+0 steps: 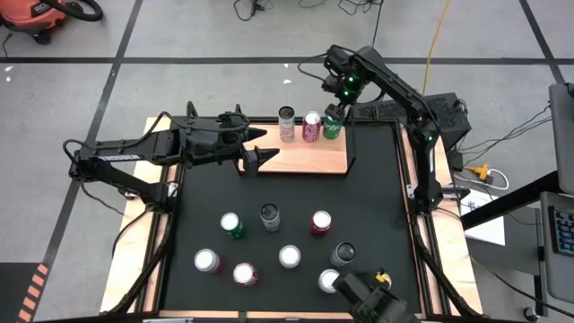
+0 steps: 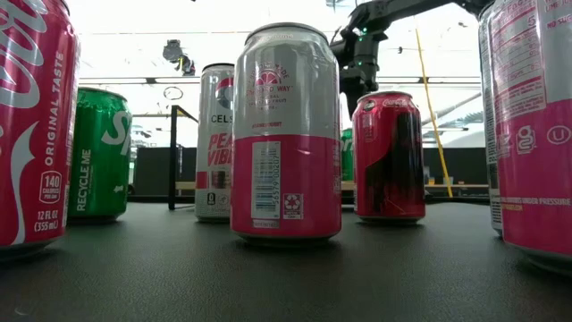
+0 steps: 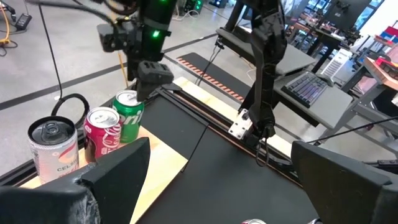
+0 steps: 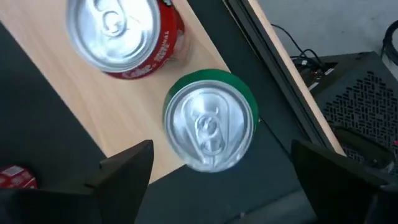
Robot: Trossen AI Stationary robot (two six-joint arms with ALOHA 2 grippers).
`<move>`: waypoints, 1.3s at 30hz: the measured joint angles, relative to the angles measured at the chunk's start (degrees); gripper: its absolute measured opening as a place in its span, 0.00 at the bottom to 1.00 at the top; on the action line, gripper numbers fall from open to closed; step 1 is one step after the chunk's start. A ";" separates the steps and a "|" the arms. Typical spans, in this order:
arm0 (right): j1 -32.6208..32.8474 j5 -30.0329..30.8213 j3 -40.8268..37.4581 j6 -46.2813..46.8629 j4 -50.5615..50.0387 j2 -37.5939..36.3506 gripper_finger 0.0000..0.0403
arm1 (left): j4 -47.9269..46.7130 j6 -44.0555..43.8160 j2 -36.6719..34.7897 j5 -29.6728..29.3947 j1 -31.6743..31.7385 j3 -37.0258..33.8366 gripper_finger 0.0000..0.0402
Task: Place canned beverage on shelf
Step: Put the top red soda can on the shelf
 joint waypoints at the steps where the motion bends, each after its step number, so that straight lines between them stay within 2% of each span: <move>1: 0.00 0.00 0.00 0.13 0.32 0.50 0.89 | -0.01 -0.30 0.00 0.00 0.00 0.00 0.97; 8: 0.01 0.01 0.02 1.67 1.26 4.14 0.89 | -0.02 -1.32 0.00 0.00 0.00 0.00 0.97; 17: 0.09 -0.09 0.02 1.14 3.23 5.17 0.88 | -0.03 -1.32 0.00 0.00 0.00 0.00 0.97; 29: 0.09 -4.30 0.03 -0.50 2.81 5.12 0.64 | -0.15 0.08 0.00 -0.02 0.11 0.00 0.97; 39: 0.62 -3.90 0.07 -8.02 -0.44 4.89 0.63 | -0.18 0.14 0.00 0.75 0.11 0.00 0.97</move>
